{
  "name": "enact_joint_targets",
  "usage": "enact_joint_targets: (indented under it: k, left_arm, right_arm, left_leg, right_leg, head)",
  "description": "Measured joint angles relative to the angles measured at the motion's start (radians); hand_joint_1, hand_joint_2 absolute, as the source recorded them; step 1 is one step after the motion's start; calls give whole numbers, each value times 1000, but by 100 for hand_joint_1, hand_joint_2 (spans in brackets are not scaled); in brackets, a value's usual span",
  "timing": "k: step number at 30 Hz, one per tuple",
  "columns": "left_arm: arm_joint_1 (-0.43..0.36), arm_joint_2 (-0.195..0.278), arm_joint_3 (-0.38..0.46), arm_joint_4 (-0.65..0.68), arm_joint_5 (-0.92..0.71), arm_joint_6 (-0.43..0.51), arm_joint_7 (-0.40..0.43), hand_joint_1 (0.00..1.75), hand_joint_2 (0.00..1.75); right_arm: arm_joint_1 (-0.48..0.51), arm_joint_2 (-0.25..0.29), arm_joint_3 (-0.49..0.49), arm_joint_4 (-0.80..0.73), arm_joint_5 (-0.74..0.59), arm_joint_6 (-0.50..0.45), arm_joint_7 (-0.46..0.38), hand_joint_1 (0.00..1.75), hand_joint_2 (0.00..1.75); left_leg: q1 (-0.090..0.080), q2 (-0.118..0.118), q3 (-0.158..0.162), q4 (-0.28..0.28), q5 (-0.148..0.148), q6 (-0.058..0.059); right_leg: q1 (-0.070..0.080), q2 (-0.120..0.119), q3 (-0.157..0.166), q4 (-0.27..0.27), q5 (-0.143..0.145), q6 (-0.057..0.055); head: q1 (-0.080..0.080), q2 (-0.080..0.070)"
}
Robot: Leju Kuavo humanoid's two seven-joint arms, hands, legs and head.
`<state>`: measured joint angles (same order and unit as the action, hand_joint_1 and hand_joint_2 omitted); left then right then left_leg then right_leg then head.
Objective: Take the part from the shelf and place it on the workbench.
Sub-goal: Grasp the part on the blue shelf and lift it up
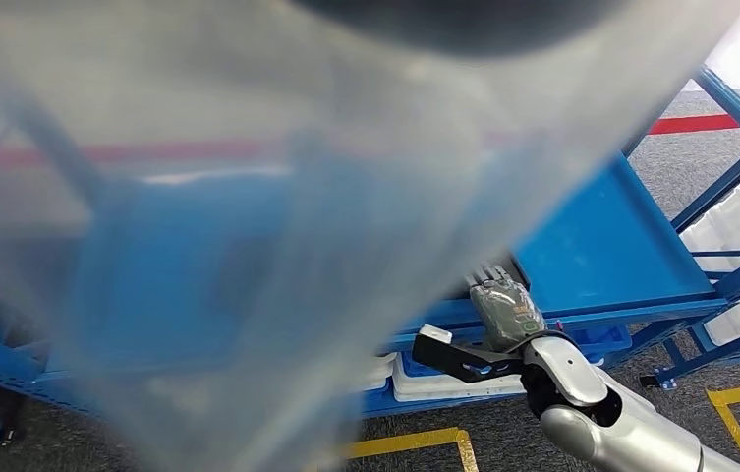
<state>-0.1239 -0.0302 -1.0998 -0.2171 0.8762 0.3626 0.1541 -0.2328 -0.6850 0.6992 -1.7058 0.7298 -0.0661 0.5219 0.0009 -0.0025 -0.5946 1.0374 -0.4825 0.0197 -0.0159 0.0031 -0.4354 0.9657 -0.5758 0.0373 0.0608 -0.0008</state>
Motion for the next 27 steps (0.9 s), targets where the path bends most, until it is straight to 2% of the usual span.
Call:
enact_joint_targets:
  k: [8, 16, 27]
  left_arm:
    - [0, -4, 0, 0, 0, 0, -8, 0, 0]
    - [0, -4, 0, 0, 0, 0, -8, 0, 0]
    - [0, -10, 0, 0, -6, -1, -14, 0, 0]
  right_arm:
    - [17, -10, -31, 23, 69, -32, 5, 0, 175]
    - [36, -22, -61, 28, 84, -44, 11, 0, 175]
    - [32, -61, -148, -6, 124, -46, 25, 0, 175]
  left_leg:
    - [-1, 0, 0, 0, 0, 0]
    - [-1, 1, 0, 0, 1, 1]
    - [-3, 8, 0, 0, 3, 5]
  right_leg:
    - [0, 0, 0, 0, 0, 0]
    - [-1, 0, 0, 0, 0, 0]
    - [-3, 3, -1, 0, 4, 4]
  head:
    - [0, 0]
    - [0, 0]
    - [1, 0]
